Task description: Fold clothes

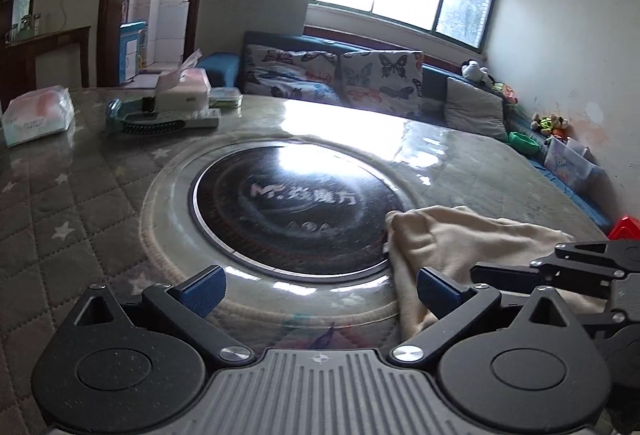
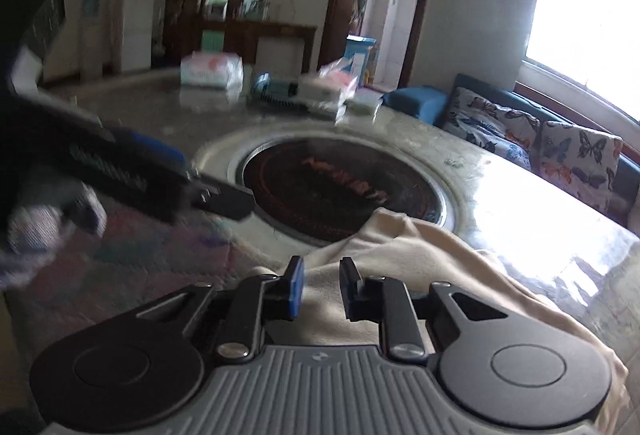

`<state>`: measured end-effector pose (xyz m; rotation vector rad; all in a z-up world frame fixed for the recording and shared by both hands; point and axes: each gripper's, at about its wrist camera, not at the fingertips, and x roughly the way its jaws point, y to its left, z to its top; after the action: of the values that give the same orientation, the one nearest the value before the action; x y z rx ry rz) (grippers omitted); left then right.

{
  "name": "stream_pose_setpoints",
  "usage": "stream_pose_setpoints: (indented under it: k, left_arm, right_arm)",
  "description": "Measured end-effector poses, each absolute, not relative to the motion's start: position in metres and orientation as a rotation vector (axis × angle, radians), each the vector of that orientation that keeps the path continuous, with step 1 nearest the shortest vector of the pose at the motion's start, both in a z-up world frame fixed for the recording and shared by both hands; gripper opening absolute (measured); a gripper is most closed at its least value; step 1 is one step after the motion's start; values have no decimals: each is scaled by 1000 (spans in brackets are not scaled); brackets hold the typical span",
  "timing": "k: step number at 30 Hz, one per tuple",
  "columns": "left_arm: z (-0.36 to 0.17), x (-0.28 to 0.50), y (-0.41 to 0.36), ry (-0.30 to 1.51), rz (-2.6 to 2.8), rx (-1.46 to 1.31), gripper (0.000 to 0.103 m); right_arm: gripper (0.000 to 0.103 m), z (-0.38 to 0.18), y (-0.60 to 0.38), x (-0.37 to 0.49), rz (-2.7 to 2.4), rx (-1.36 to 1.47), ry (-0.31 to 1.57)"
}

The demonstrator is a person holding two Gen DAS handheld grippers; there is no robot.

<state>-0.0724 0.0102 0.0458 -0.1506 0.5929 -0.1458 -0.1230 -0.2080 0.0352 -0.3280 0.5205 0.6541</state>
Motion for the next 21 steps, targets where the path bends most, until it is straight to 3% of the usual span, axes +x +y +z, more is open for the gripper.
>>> stream_pose_setpoints:
  k: [8,13,21]
  left_arm:
    - [52,-53,-34,582,-278,-130,103]
    - [33,-36,-58,655,-320,-139,103]
    - [14,-43,-69,730,-323,-146,103]
  right_arm:
    - [23,36,-275,-123,514,-229,590]
    - [32,31,-319,-121,426,-174,642]
    - [33,24,-345,-119,479,-166,682]
